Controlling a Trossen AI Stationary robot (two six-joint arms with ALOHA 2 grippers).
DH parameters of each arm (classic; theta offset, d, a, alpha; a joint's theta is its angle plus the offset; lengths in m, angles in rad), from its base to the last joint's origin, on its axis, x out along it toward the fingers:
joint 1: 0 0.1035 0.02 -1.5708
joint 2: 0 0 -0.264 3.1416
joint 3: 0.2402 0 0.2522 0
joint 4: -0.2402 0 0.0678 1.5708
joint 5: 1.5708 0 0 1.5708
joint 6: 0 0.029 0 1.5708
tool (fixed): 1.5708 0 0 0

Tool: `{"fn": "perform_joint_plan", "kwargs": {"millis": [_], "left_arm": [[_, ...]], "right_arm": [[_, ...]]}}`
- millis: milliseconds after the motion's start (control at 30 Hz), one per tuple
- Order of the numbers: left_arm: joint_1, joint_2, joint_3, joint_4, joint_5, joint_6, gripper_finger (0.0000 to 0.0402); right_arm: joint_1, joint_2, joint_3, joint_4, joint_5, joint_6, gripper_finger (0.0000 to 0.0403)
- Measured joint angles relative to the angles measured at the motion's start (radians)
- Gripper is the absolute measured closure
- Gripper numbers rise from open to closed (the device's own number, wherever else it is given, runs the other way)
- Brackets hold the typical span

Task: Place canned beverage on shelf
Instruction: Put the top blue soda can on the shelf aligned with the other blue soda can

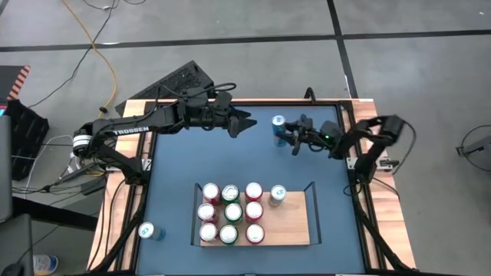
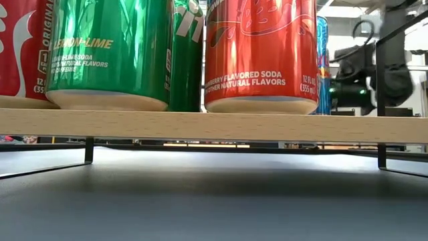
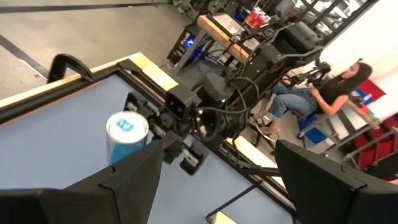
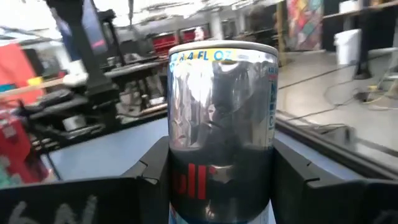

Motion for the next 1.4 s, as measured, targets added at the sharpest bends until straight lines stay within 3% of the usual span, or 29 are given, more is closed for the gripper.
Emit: {"fn": "perform_joint_plan", "kwargs": {"millis": [267, 733, 1133, 1400], "left_arm": [[0.0, 0.0, 0.0, -0.004, -0.041, 0.057, 0.0107], [0.001, 0.0, 0.0, -0.048, -0.066, 0.091, 0.0107], [0.001, 0.0, 0.0, -0.068, -0.065, 0.116, 0.0107], [0.001, 0.019, 0.0, -0.156, -0.139, 0.15, 0.0107]], "right_arm": [[0.015, 0.198, 0.143, 0.003, -0.054, -0.043, 0.0227], [0.016, 0.35, 0.264, 0.004, -0.053, -0.054, 0.0225], [0.016, 0.349, 0.261, -0.049, -0.004, -0.08, 0.0125], [0.023, 0.35, 0.258, -0.132, 0.0, -0.116, 0.0111]]}}
